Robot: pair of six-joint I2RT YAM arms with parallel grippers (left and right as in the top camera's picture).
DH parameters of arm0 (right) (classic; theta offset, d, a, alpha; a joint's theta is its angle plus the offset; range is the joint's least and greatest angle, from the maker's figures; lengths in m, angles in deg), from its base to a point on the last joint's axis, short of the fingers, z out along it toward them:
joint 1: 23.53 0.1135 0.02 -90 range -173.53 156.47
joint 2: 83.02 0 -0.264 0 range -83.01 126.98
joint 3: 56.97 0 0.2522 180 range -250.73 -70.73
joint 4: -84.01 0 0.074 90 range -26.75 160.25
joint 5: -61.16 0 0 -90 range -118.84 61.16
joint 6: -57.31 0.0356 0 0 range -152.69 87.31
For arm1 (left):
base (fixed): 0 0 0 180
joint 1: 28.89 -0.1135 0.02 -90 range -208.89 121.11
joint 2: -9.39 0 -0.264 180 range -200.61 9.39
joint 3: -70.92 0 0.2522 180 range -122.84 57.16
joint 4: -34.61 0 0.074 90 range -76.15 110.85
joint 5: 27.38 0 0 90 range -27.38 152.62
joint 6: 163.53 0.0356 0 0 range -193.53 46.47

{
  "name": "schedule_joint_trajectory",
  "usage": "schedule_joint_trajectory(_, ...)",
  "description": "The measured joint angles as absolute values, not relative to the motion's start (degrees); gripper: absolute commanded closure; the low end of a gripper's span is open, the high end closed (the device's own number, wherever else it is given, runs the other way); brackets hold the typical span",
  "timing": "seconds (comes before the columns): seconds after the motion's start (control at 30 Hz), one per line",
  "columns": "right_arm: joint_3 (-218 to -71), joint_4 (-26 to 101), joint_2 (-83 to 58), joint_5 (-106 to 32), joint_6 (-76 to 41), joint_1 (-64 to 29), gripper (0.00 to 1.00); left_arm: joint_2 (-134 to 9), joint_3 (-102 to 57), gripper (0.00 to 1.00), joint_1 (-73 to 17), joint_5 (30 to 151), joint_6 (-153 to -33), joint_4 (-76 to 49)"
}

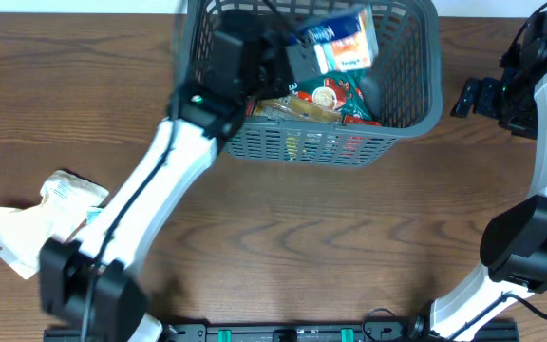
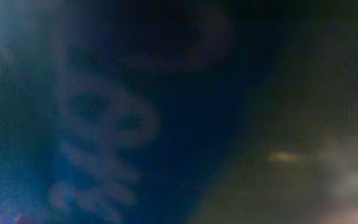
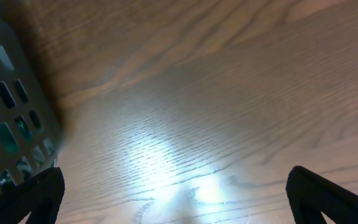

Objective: Pack container
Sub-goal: 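Carry the Kleenex pack over the basket and open the left gripper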

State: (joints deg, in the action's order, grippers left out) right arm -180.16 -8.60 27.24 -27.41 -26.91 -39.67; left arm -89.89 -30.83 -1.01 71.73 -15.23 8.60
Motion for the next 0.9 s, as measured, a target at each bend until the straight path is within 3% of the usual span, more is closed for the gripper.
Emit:
schedule_joint_trajectory(0.2,-180.16,-8.79,27.24,-27.41,-26.91,-39.67,0.01,-93.56,-30.76,0.57,-1.03,71.68,-15.25,6.76)
schedule_joint_trajectory(0.23,-180.16,-8.79,27.24,-27.41,-26.91,-39.67,0.01,-93.63,-30.76,0.40,-1.03,71.68,-15.45,6.39)
schedule_joint_trajectory(0.27,-180.16,-8.79,27.24,-27.41,-26.91,-39.67,0.01,-93.63,-30.76,0.16,-1.03,71.70,-16.02,6.04)
schedule_joint_trajectory(0.3,-180.16,-8.82,27.24,-27.41,-26.91,-39.67,0.01,-93.63,-30.76,0.02,-1.03,71.70,-16.80,5.95)
schedule_joint_trajectory(0.9,-180.16,-9.38,27.24,-27.41,-27.28,-39.67,0.01,-89.39,-30.76,0.02,-1.03,69.54,-21.26,6.48)
